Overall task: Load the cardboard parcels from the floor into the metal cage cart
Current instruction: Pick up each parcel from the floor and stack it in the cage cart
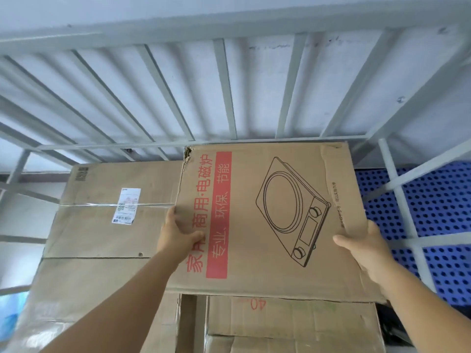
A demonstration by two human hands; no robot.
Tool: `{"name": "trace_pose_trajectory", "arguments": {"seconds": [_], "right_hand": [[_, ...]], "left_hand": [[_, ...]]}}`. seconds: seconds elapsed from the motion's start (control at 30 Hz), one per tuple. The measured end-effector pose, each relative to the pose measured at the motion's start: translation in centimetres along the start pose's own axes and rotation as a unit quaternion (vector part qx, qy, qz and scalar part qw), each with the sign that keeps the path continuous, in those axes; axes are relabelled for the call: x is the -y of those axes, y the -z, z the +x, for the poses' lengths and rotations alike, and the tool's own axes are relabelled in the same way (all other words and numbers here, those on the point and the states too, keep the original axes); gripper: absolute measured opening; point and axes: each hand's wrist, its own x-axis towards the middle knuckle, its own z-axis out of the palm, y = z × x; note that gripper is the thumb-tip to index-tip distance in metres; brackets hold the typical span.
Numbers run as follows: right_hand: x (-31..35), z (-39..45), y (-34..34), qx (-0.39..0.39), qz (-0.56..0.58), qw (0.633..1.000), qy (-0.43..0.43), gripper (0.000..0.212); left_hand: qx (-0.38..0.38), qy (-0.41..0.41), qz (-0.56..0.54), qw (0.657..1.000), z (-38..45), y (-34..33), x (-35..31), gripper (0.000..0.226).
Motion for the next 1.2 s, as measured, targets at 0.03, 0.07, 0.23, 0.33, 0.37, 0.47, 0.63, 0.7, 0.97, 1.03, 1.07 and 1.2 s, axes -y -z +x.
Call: {"name": "trace_pose_trajectory", "arguments": {"seconds": [0.03,0.07,0.23,0.33,0.37,0.47,0.63,0.7,0.97,1.03,1.07,1.2], "right_hand": [[0.7,-1.2,-0.8,0.006,-0.004,1.0,0.009,0.079],[1.4,-2.4,-1.8,0.014,-0.008,1.0,0.018,0.075],[5.5,-8.0,-8.1,0.073,-0.012,0.996,0.057,0.076],[7.7,-10.6,-12.6,0.09,-0.021,0.992,0.083,0.073],[8.3,-11.5,-14.2,0.095,-0.027,0.991,0.09,0.075],[9.9,-13.6,-19.2,0.102,-0.04,0.989,0.096,0.08],[12.0,-16.0,-27.2,0.101,-0.05,0.99,0.087,0.091],[12.9,-16.6,-30.2,0.091,-0.048,0.991,0.085,0.095],[14.3,-17.0,-39.6,0.052,-0.012,0.996,0.076,0.087],[13.9,-17.1,-41.0,0.042,0.001,0.996,0.081,0.082],[13.8,-17.1,-41.5,0.039,0.004,0.996,0.08,0.084],[13.4,-16.6,-43.1,0.029,0.012,0.997,0.071,0.095]], "left_hand": [[-0.009,0.002,-0.005,1.0,-0.4,1.7,0.5,0.097],[-0.015,0.007,-0.012,1.0,-0.8,3.6,1.1,0.097],[-0.053,0.027,-0.028,0.998,-1.6,13.7,4.8,0.1],[-0.072,0.043,-0.017,0.996,-1.0,18.9,7.5,0.101],[-0.076,0.048,-0.015,0.996,-0.6,20.4,8.4,0.101],[-0.089,0.055,-0.007,0.994,1.3,25.0,10.9,0.099],[-0.086,0.043,0.013,0.995,6.1,31.5,14.4,0.098],[-0.084,0.038,0.027,0.995,8.2,33.6,15.3,0.098],[-0.067,0.021,0.05,0.996,16.9,39.4,17.1,0.105],[-0.06,0.008,0.054,0.997,18.5,39.8,17.2,0.103],[-0.056,0.007,0.056,0.997,19.1,40.0,17.2,0.102],[-0.05,0.001,0.057,0.997,21.0,40.0,17.9,0.095]]}}
